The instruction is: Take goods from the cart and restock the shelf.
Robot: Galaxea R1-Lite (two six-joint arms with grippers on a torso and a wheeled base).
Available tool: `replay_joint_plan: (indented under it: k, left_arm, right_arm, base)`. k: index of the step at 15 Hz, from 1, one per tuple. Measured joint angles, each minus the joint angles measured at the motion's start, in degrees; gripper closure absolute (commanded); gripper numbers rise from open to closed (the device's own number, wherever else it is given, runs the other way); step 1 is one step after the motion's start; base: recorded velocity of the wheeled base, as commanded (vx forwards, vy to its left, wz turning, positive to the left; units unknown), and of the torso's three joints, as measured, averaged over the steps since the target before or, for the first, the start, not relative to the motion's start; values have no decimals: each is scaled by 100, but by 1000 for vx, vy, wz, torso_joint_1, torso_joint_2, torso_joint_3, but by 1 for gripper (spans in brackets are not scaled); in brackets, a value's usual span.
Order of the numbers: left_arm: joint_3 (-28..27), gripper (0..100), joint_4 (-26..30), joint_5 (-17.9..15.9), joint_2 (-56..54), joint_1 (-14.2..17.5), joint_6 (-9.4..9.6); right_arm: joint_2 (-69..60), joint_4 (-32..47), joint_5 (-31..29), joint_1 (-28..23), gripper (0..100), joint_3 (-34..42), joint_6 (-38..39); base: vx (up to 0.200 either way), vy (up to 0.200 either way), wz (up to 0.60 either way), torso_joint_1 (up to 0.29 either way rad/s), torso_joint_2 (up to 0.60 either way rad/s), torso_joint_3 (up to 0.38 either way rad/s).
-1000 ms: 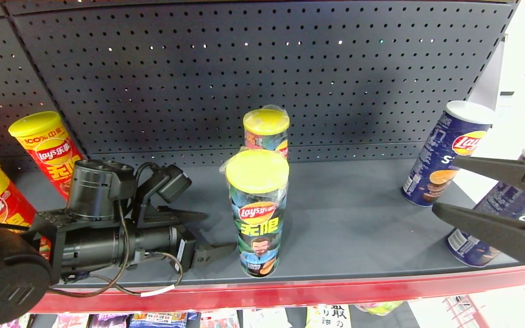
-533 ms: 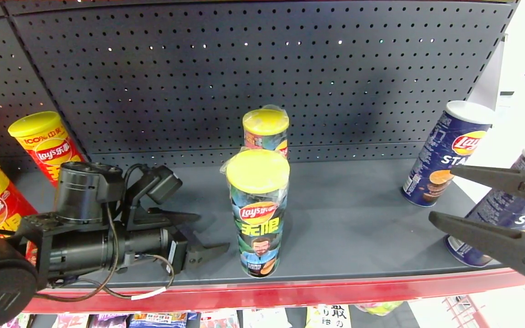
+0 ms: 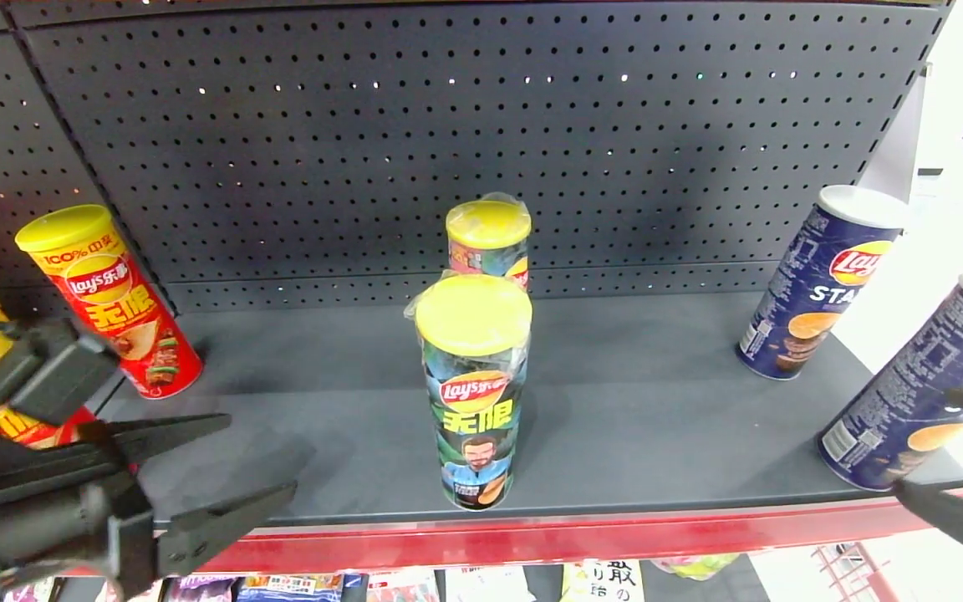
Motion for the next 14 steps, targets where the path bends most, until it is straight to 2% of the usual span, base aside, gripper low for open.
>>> replay_joint_plan:
  k: [2,3,5,6,7,8,9,10,11,12,14]
  left_arm:
    - [-15,0,1337,255,-1331,185,-49]
    - [-78,0,2202,422,-2075,299,-76]
    - [-277,0,4189,855,-3356,502,-122]
    - [-408,0,5060,1220,-3969,592,-155]
    - [-477,0,5549,1645,-4457,673,-191]
    - [-455,0,5705,2059,-4851,745,-282]
    - [-310,0,5560,2322,-5151,808,-518]
    - [-199,0,5397,2416,-5338,844,-644]
    - [-30,0,4892,2443,-5467,861,-707]
    - [330,0,4000,2456,-5559,874,-745]
    - [1413,0,2078,2465,-5653,878,-663]
  right_arm:
    - [-839,1180,-497,-250,0,-106,11]
    - [-1274,1727,-750,-525,0,-168,18]
    - [-1853,2311,-959,-1182,0,-273,18]
    - [-2039,2472,-987,-1694,0,-295,10]
    - [-2164,2571,-1003,-2169,0,-299,0]
    - [-2264,2637,-1001,-2584,0,-224,-12]
    - [-2388,2667,-963,-2872,0,-22,-37]
    - [-2522,2664,-900,-3015,0,189,-90]
    - [-2712,2580,-772,-3072,0,432,-167]
    - [-3010,2456,-634,-3092,0,730,-274]
    - [-3641,1955,-640,-3090,0,1480,-488]
  base:
    - [0,0,0,0,0,0]
    - [0,0,0,0,0,0]
    - [0,0,0,0,0,0]
    - [0,0,0,0,0,0]
    - [0,0,0,0,0,0]
    - [0,0,0,0,0,0]
    - [0,0,0,0,0,0]
    - [0,0,0,0,0,0]
    - [0,0,0,0,0,0]
    - [0,0,0,0,0,0]
    - [0,0,0,0,0,0]
